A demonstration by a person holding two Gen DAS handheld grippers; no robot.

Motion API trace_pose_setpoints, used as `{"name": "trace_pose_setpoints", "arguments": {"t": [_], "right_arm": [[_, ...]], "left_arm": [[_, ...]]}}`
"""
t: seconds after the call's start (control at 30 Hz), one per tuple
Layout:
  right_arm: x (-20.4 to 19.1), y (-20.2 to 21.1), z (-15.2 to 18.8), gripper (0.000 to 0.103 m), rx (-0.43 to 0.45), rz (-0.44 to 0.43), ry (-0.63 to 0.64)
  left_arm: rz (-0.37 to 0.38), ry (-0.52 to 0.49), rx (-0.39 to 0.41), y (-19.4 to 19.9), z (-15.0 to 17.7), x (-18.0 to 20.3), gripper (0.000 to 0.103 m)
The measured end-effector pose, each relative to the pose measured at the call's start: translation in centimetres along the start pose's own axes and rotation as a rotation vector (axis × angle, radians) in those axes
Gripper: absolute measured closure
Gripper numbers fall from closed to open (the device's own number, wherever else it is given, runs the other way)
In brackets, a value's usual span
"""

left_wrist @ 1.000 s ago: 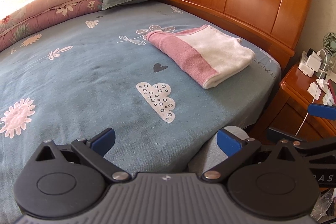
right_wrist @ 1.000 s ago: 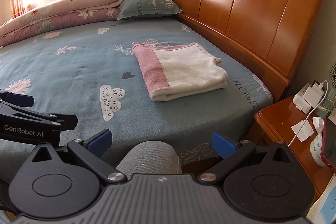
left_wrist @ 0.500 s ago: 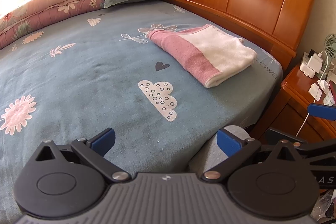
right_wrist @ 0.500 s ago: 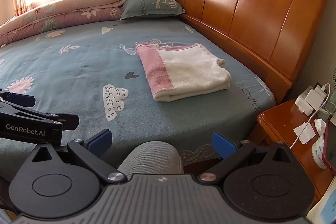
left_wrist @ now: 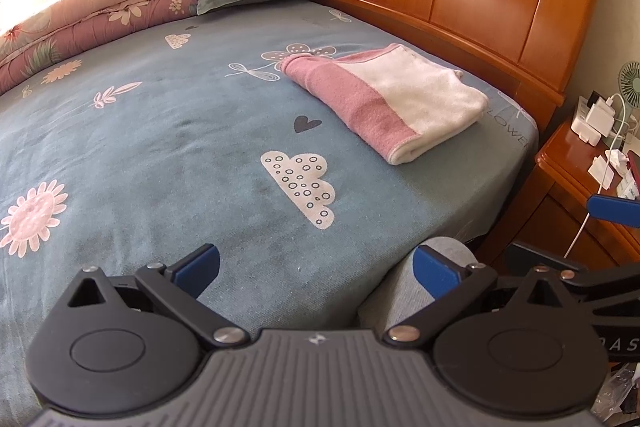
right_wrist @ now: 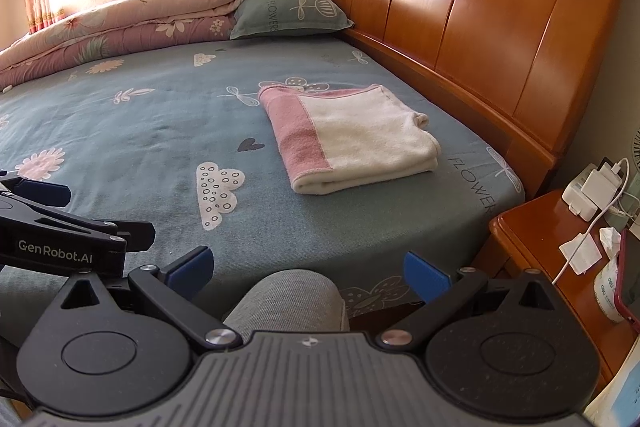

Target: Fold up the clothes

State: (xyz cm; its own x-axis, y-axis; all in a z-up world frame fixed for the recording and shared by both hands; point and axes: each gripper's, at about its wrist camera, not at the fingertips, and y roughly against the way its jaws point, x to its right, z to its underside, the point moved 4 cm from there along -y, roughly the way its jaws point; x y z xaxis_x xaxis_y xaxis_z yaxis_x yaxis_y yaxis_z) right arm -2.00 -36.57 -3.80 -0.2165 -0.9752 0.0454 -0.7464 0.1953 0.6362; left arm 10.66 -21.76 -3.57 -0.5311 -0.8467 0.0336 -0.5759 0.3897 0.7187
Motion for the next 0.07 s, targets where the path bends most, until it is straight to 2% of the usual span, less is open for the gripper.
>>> {"name": "trace_pose_setpoints", "arguments": {"t": [0.07], "right_arm": [[-0.01,-0.04,0.02,0.0,-0.001,0.001,0.003]], "left_arm": [[-0.001,-0.003,-0.002,-0.04,0.03,-0.03,0.001]]}}
